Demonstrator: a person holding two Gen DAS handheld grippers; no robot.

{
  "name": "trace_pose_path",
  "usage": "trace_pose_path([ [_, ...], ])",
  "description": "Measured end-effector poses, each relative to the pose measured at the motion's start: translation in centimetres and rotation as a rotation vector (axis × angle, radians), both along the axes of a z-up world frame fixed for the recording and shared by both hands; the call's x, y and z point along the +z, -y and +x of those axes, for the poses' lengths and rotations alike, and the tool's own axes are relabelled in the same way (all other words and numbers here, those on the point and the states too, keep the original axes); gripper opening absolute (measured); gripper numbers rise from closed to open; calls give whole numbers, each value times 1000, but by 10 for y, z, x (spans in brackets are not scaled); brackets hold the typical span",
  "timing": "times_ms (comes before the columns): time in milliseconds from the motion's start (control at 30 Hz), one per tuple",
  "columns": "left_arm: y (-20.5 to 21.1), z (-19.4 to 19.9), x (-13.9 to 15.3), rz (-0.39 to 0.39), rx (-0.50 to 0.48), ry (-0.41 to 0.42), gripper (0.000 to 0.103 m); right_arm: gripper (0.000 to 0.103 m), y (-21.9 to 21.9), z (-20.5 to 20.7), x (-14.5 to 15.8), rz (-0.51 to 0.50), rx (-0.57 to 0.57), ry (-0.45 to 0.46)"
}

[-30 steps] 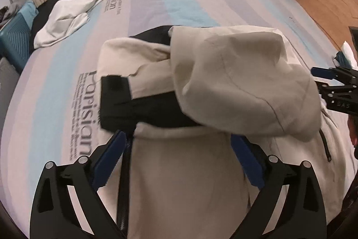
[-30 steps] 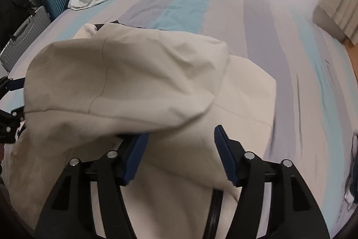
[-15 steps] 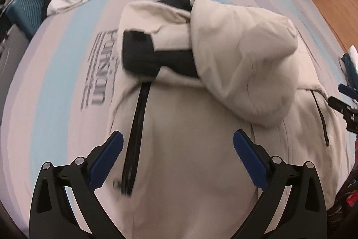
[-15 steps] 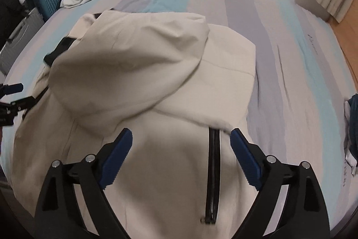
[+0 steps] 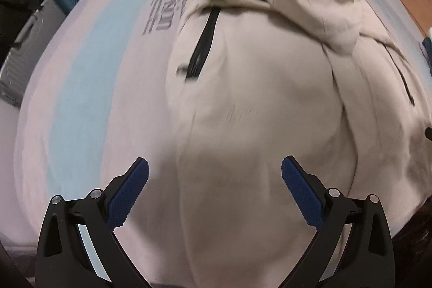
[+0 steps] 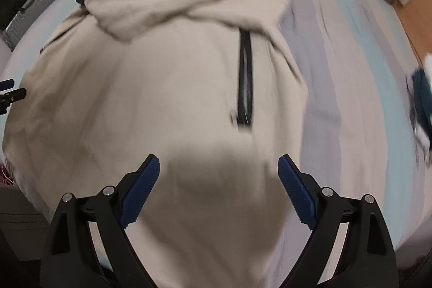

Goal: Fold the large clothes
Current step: 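Release the hood and move both tools to the jacket hem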

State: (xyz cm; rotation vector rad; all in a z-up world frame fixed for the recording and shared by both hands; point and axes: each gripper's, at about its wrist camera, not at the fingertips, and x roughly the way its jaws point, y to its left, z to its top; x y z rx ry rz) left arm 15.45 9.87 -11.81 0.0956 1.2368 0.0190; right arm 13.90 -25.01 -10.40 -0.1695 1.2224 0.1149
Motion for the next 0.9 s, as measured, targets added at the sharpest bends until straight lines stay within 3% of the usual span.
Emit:
trace_pose_path([
  [333, -30, -56, -16, -82, 43, -78, 97, 85, 45, -70, -30, 11, -86, -105],
  [733, -43, -86, -19, -135, 63, -96, 97, 85, 47, -86, -54, 98, -101, -163],
  [900, -52, -92, -26, -182, 83, -124, 97, 67, 43, -87, -50, 110, -108, -163],
])
